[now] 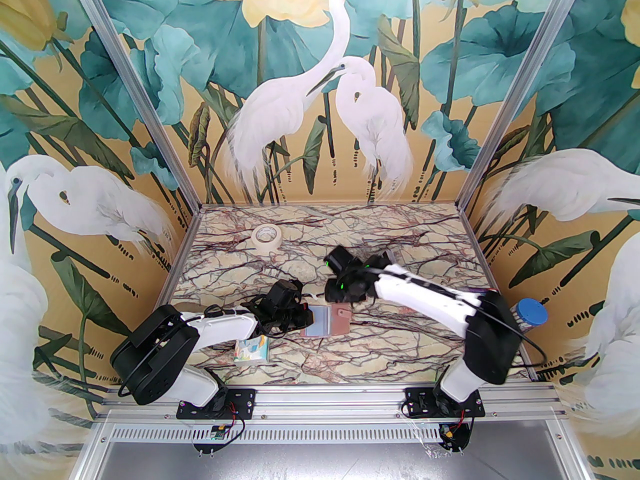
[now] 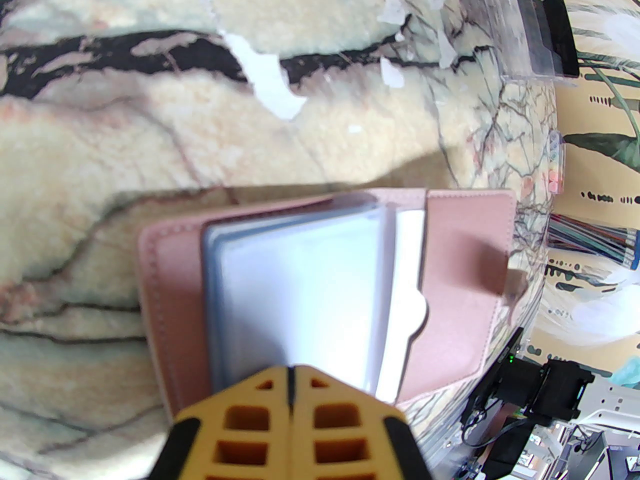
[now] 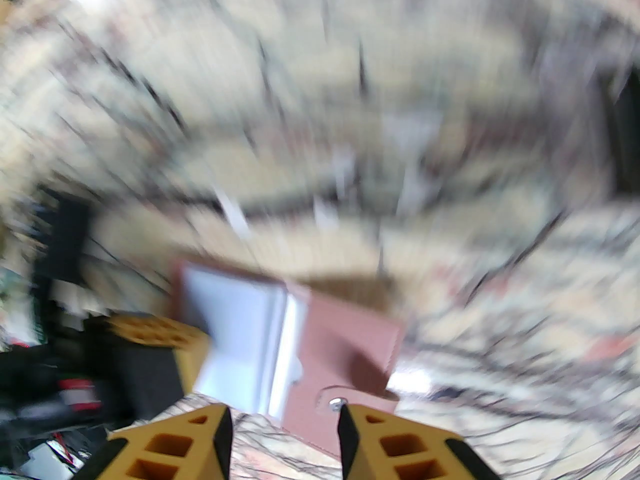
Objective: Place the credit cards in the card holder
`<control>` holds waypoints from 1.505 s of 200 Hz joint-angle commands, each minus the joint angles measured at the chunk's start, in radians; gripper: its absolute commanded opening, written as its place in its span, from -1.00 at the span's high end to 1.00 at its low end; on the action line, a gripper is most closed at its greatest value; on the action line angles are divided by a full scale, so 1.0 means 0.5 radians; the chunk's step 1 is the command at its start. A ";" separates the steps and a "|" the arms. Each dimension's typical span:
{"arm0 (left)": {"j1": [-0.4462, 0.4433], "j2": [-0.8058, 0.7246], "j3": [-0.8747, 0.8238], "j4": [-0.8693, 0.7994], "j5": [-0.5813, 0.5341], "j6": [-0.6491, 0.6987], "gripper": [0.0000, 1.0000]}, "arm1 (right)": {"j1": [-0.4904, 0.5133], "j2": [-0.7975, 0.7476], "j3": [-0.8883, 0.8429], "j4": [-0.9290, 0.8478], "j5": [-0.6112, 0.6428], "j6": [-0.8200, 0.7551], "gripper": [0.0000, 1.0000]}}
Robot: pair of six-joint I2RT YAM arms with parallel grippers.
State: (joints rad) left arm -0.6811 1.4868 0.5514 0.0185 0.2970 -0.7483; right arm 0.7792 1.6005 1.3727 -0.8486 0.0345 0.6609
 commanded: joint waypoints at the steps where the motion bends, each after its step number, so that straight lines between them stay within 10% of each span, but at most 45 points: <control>1: -0.007 -0.024 0.008 -0.080 -0.066 -0.001 1.00 | -0.194 -0.005 0.123 -0.251 0.132 -0.336 0.14; 97: -0.009 -0.014 0.026 -0.125 -0.063 0.018 1.00 | -0.896 0.567 0.520 -0.533 0.328 -0.882 -0.03; 301: -0.006 0.042 0.045 -0.124 -0.063 0.030 1.00 | -1.009 0.977 0.688 -0.481 0.373 -1.027 -0.10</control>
State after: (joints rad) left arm -0.6811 1.4872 0.5610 -0.0032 0.2970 -0.7444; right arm 0.2790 2.0579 1.6920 -1.0878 0.2173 0.1524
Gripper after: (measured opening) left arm 0.034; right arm 0.559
